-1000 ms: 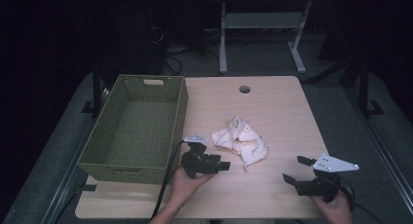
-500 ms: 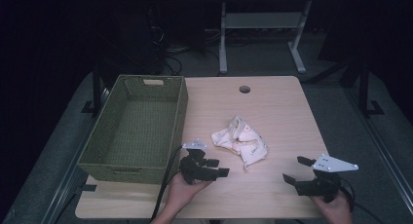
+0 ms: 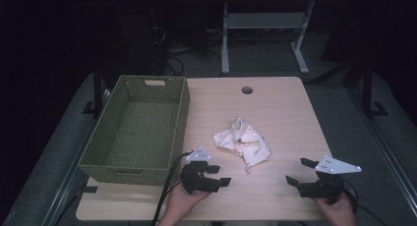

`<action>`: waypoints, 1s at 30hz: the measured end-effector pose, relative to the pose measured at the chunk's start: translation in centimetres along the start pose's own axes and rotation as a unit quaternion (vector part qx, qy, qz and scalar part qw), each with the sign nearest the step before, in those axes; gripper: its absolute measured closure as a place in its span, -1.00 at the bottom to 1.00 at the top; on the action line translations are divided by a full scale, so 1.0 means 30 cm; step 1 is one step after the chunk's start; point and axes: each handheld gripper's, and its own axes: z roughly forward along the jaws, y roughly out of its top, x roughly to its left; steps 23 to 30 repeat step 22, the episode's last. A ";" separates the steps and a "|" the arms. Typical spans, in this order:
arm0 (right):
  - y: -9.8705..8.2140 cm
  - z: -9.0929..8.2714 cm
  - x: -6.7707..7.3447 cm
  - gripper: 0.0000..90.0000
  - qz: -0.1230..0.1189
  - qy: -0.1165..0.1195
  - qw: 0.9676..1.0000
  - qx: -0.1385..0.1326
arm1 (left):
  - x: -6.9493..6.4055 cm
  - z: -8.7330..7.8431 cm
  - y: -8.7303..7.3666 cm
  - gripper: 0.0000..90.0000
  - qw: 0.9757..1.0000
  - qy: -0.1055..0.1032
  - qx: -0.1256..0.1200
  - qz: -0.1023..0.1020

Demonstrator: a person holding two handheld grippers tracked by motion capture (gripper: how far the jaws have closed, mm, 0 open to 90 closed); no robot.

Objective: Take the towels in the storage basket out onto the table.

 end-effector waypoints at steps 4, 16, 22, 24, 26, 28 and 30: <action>-0.002 -0.005 -0.002 -0.69 0.002 -0.002 1.000 -0.002 | -0.005 -0.004 -0.021 -0.21 1.000 0.003 0.007 0.010; -0.005 -0.011 0.001 -0.69 0.003 -0.003 1.000 -0.003 | -0.009 -0.007 -0.057 -0.24 0.999 0.017 0.008 0.026; -0.004 -0.015 0.007 -0.69 0.000 0.000 1.000 -0.005 | -0.019 -0.015 -0.062 -0.27 0.999 0.016 0.003 0.031; -0.004 -0.015 0.007 -0.69 0.000 0.000 1.000 -0.005 | -0.019 -0.015 -0.062 -0.27 0.999 0.016 0.003 0.031; -0.004 -0.015 0.007 -0.69 0.000 0.000 1.000 -0.005 | -0.019 -0.015 -0.062 -0.27 0.999 0.016 0.003 0.031; -0.004 -0.015 0.007 -0.69 0.000 0.000 1.000 -0.005 | -0.019 -0.015 -0.062 -0.27 0.999 0.016 0.003 0.031; -0.004 -0.015 0.007 -0.69 0.000 0.000 1.000 -0.005 | -0.019 -0.015 -0.062 -0.27 0.999 0.016 0.003 0.031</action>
